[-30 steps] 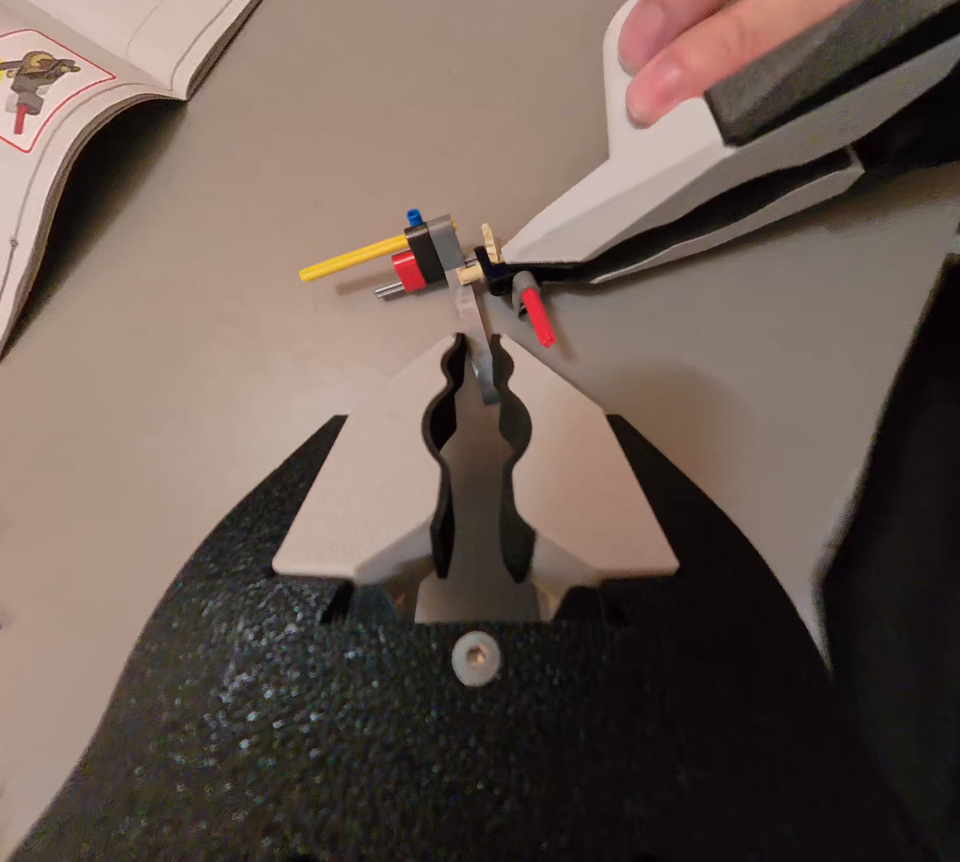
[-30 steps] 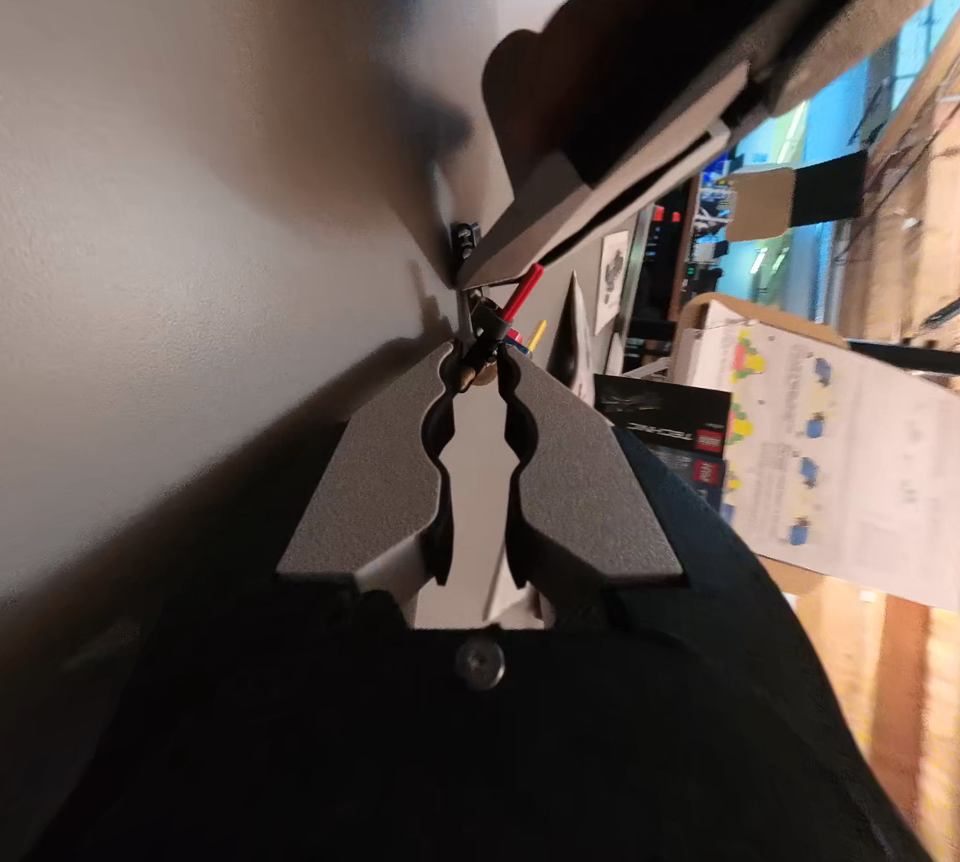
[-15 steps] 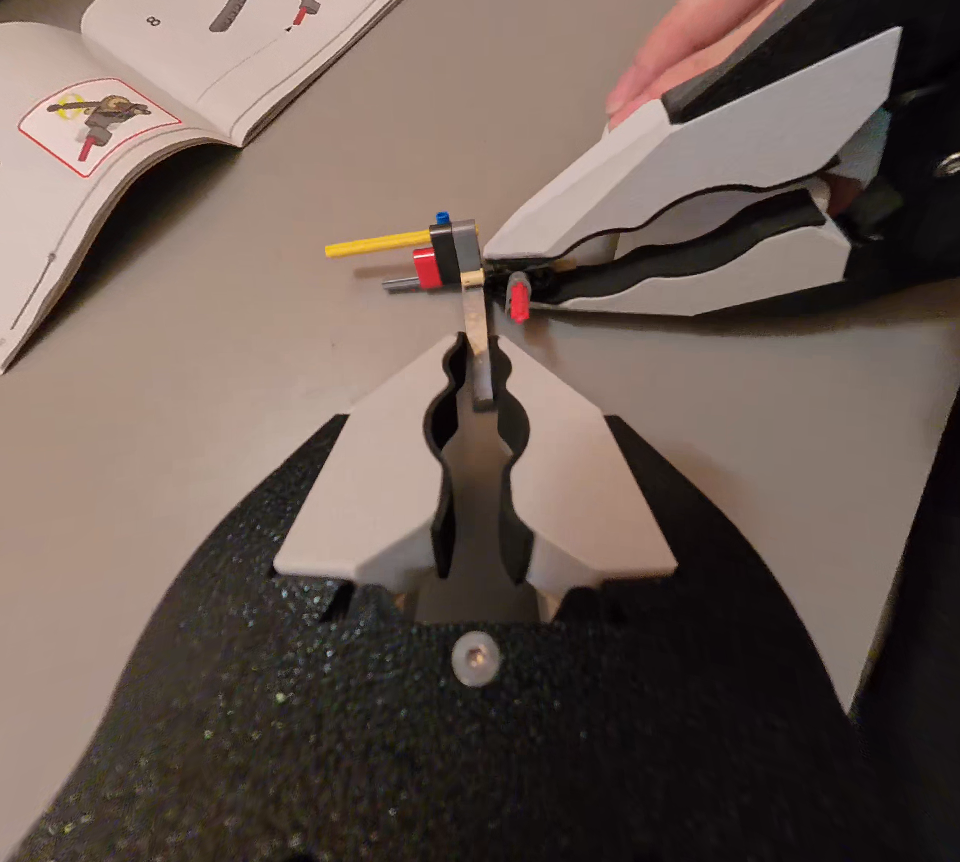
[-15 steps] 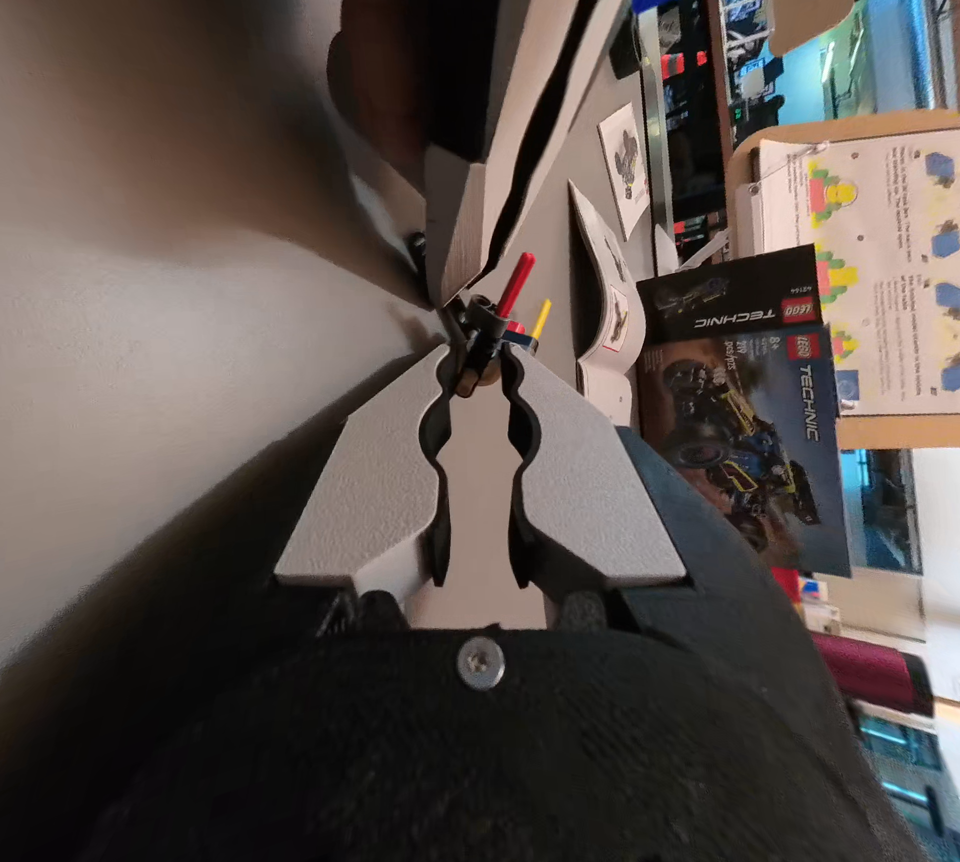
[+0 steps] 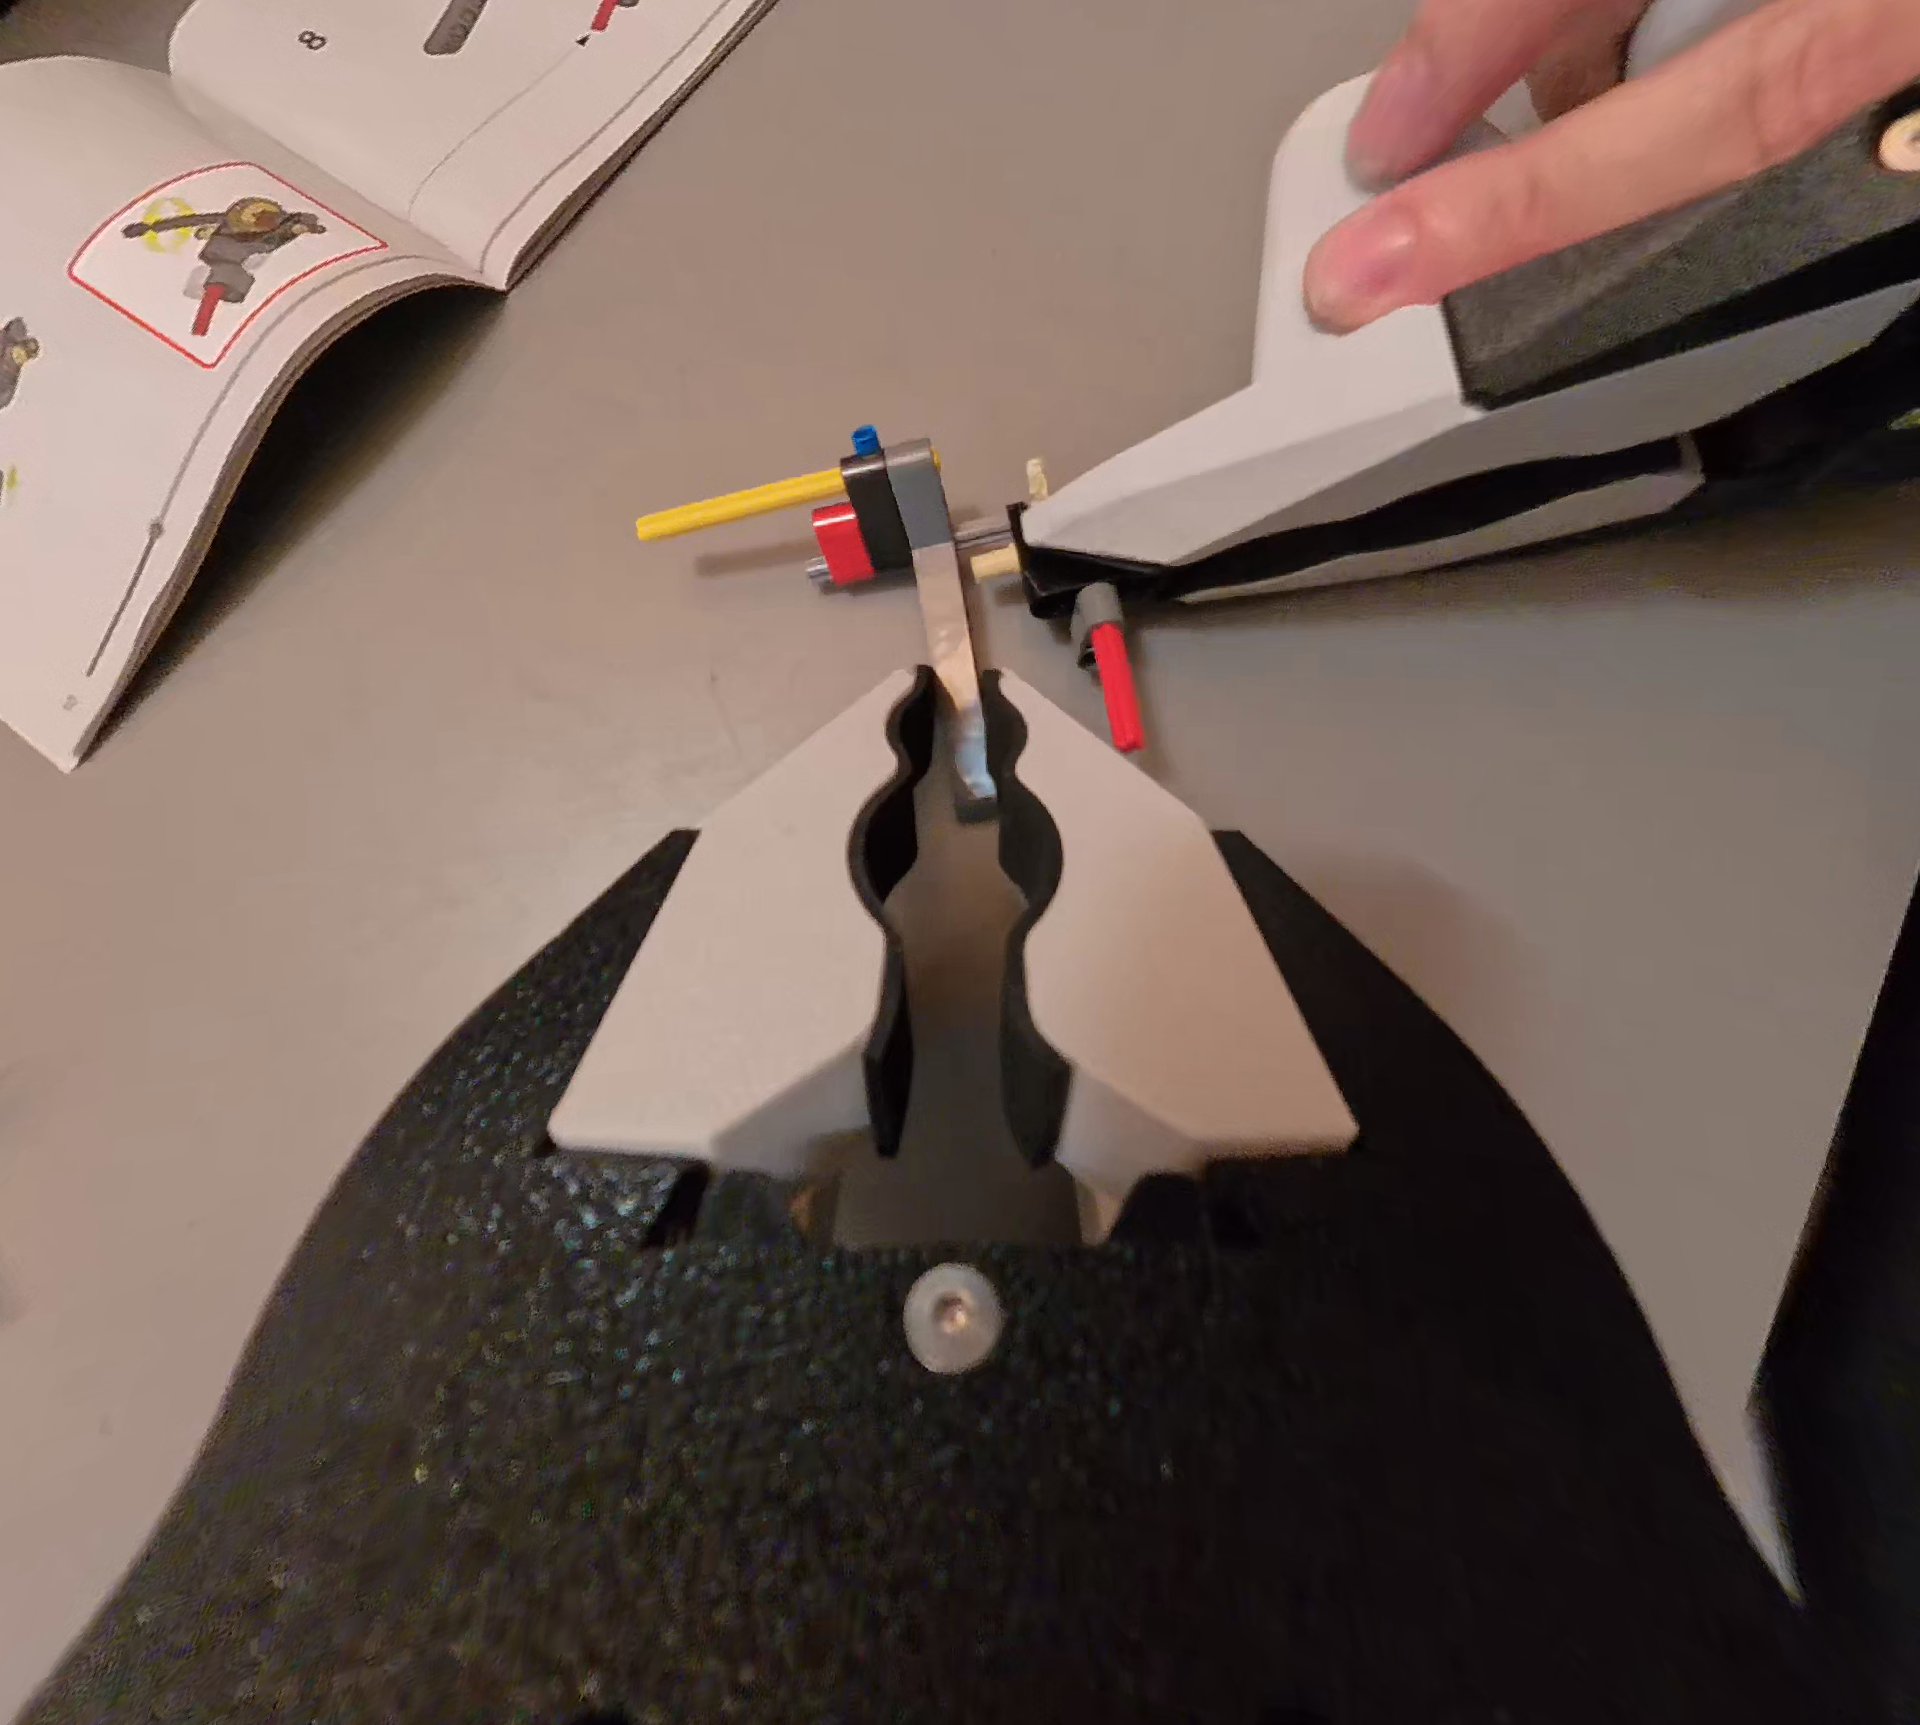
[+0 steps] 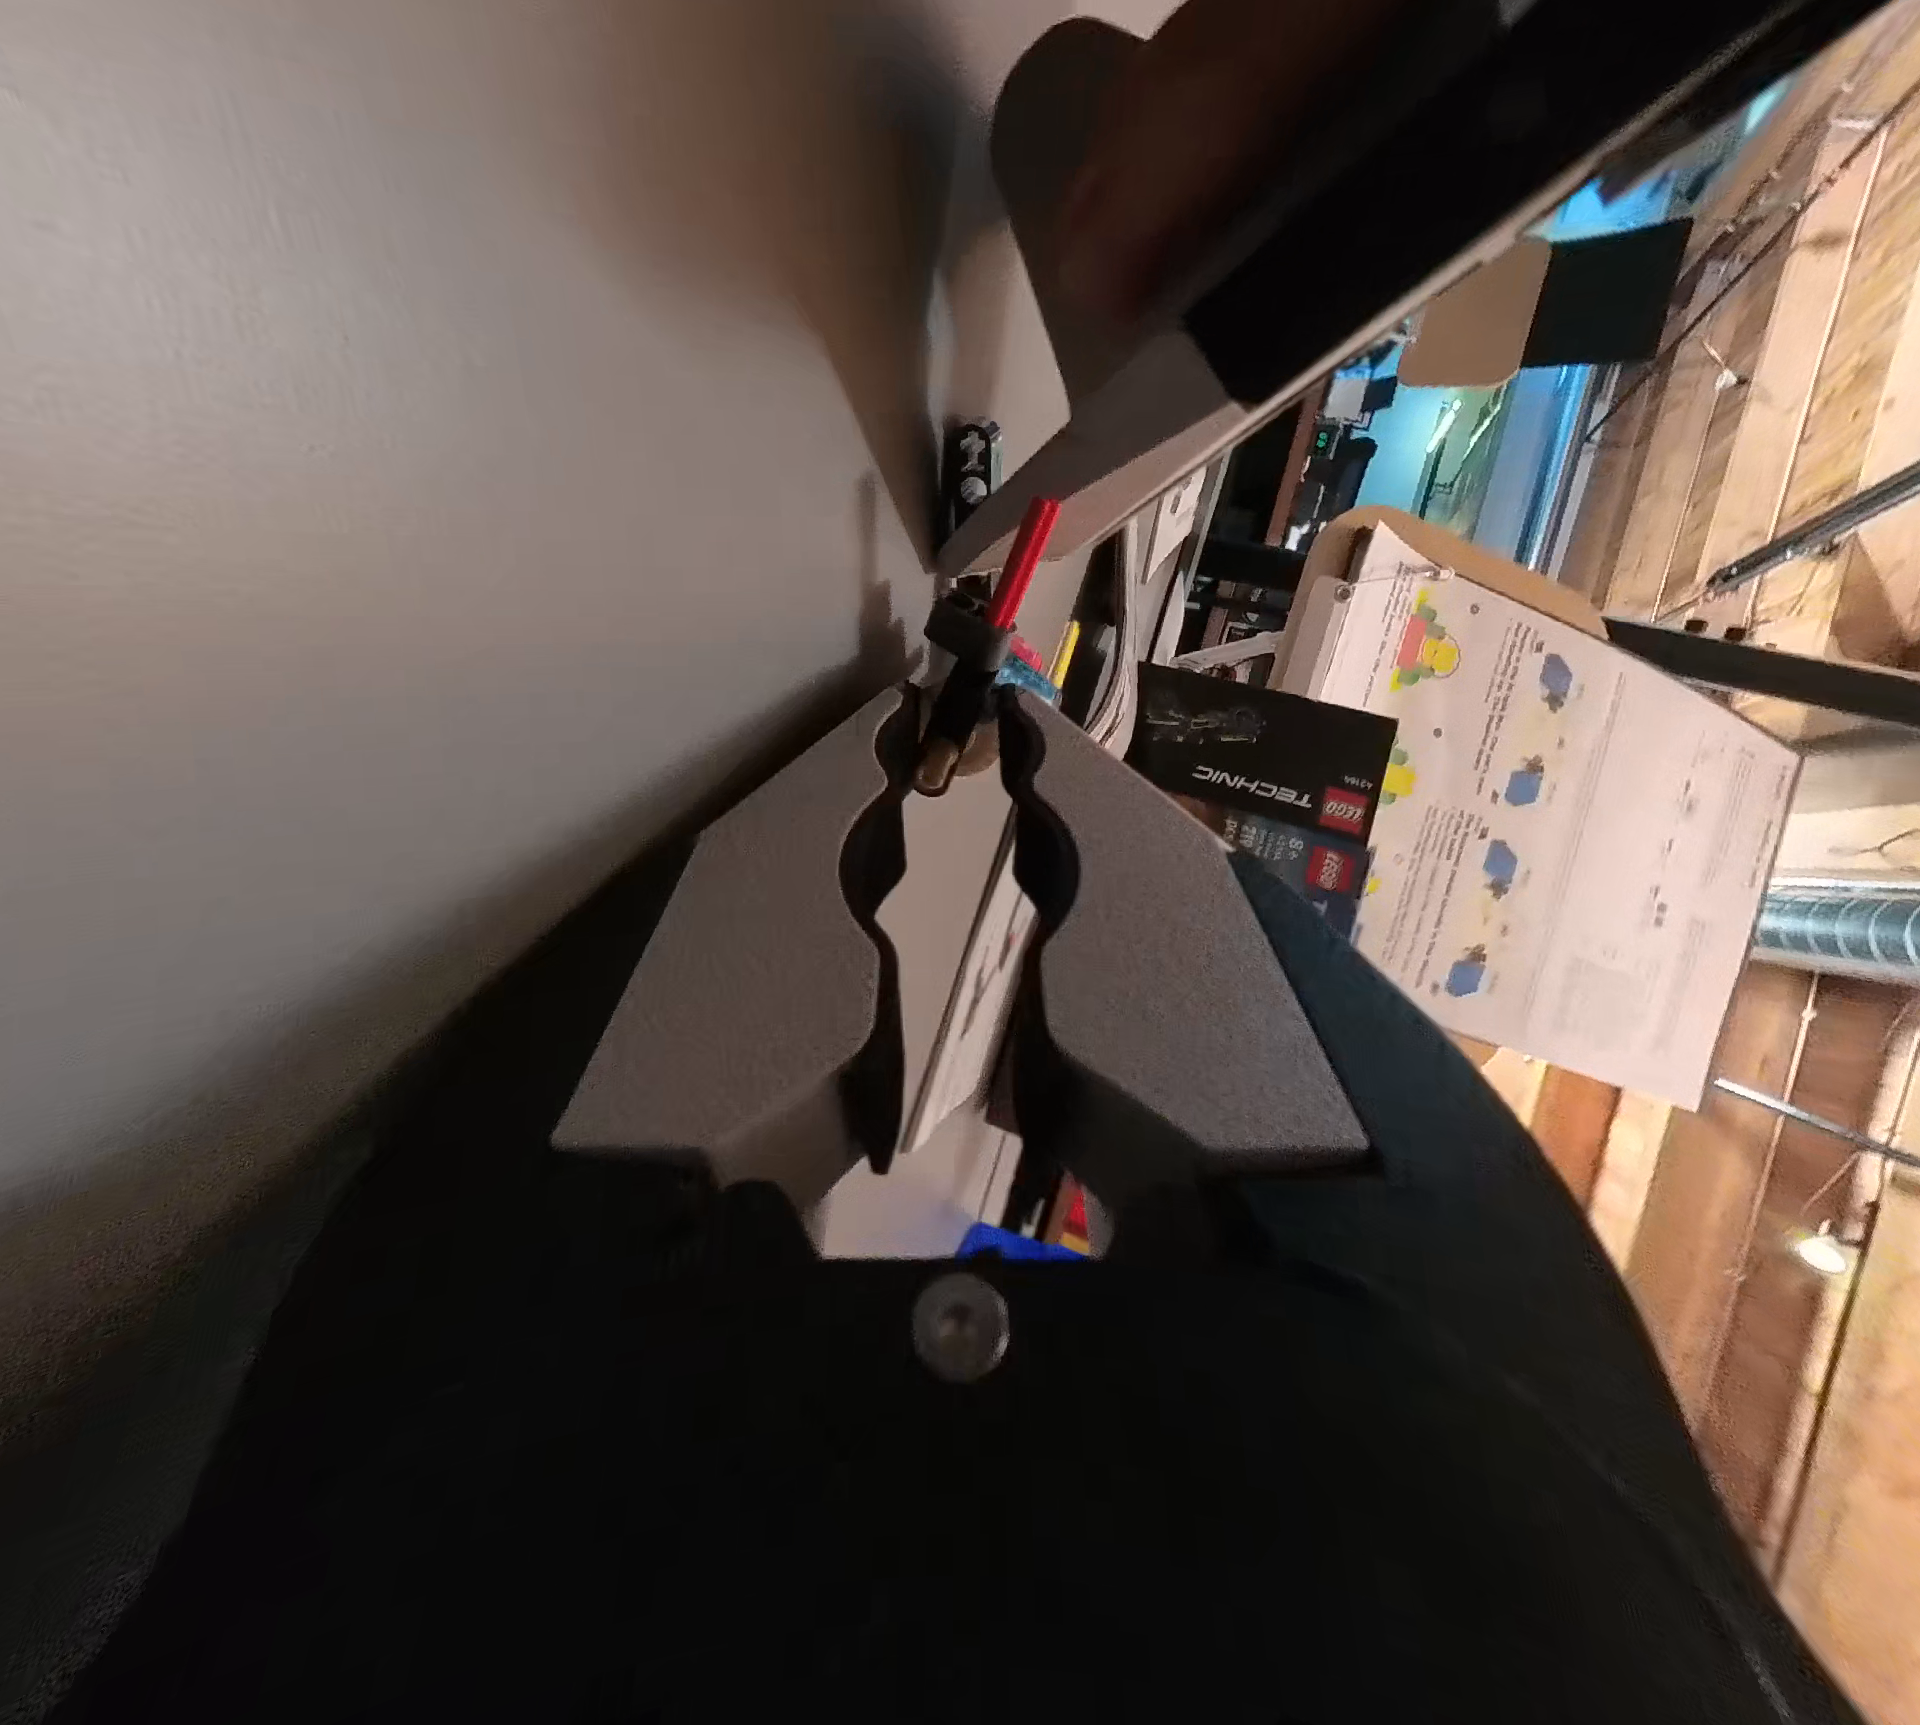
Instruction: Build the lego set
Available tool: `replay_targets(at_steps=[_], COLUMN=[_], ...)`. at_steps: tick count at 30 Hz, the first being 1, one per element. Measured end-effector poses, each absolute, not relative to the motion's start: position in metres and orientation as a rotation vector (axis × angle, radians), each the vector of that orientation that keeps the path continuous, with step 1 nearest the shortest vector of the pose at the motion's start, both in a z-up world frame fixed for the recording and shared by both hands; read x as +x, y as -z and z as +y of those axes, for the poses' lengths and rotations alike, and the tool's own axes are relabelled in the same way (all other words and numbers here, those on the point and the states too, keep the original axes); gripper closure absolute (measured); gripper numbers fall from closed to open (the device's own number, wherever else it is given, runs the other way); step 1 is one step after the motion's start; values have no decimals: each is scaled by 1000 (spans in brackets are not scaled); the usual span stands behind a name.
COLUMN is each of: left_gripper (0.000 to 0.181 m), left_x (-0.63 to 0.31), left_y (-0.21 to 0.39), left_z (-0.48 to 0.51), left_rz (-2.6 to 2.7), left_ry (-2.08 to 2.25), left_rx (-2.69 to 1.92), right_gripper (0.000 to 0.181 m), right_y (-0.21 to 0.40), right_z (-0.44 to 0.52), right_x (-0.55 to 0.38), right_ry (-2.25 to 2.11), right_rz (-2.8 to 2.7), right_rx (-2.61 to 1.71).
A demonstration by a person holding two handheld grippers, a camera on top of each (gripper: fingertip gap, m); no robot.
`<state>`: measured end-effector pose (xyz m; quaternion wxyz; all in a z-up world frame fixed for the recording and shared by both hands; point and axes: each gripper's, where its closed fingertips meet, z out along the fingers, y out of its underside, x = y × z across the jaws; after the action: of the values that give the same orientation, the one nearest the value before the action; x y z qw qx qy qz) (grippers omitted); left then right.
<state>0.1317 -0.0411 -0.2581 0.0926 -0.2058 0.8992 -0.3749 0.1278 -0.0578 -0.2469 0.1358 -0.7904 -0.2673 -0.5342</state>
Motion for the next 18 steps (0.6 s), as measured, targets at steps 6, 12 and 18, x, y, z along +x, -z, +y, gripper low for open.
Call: replay_targets(at_steps=[6,12,18], left_gripper=[171,175,176], left_x=[131,134,133], left_y=[258,258,258], left_z=[-43,-46,-46], left_rz=[2687,2706,2735], left_ry=[1124,1192,1186], left_rx=[-477,-609,-608], right_gripper=[168,165,165], right_y=[248,246,246], right_z=[-56,-56,-66], right_x=[131,130,132], right_ry=[1589,1565,1589], right_rz=[-960,-979,-989], right_rx=[-2262,-2206,-2186])
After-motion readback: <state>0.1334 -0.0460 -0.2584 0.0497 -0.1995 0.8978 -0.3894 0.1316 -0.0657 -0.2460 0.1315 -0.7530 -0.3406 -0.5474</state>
